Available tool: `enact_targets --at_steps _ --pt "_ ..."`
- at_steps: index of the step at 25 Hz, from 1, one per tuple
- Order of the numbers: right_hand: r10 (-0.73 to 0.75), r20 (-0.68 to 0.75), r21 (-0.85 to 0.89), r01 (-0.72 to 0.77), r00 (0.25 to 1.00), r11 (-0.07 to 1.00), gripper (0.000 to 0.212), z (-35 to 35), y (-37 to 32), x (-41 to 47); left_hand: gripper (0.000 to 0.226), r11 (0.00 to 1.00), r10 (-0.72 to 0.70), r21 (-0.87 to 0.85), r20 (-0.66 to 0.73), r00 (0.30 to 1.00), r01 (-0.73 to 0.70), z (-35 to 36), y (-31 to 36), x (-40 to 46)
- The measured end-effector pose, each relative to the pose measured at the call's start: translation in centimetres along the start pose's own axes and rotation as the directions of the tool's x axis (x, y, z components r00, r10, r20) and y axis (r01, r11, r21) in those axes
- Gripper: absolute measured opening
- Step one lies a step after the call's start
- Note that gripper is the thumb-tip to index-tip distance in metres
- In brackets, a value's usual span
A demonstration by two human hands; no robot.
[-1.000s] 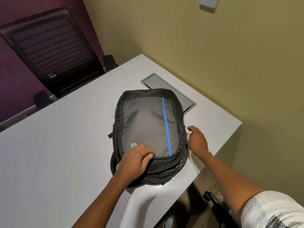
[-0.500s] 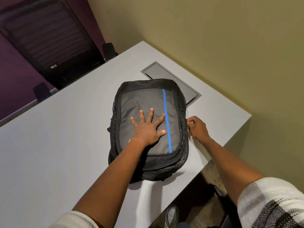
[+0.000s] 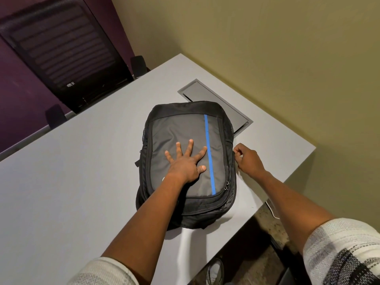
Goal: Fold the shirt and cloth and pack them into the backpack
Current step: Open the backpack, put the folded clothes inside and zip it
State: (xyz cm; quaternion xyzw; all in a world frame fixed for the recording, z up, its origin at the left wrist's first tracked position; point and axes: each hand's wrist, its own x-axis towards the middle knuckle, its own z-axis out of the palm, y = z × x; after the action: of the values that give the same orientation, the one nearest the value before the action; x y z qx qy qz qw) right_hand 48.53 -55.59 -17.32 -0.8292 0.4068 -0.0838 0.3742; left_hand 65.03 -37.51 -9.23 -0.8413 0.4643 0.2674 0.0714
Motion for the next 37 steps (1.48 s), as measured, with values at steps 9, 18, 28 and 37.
enact_targets --at_steps 9,18,28,37 --pt "0.197 0.162 0.311 -0.239 0.967 0.92 0.022 -0.3 -0.5 -0.4 0.068 1.0 -0.005 0.003 0.045 0.999 0.005 -0.5 0.0 0.1" --pt "0.078 0.051 -0.136 -0.071 0.996 0.988 0.019 -1.4 -1.2 -0.6 0.078 1.0 -0.008 -0.014 0.031 0.999 0.008 -0.4 0.1 0.0" --pt "0.005 0.083 -0.404 0.029 0.997 0.914 0.026 -1.4 -2.8 -6.4 0.076 0.999 -0.026 0.045 -0.088 0.996 0.03 0.4 0.6 0.5" --pt "0.117 0.088 -0.346 -0.08 0.989 0.935 0.021 2.2 -3.5 -15.5 0.073 0.997 -0.027 0.072 -0.127 0.992 0.036 0.8 0.6 0.3"
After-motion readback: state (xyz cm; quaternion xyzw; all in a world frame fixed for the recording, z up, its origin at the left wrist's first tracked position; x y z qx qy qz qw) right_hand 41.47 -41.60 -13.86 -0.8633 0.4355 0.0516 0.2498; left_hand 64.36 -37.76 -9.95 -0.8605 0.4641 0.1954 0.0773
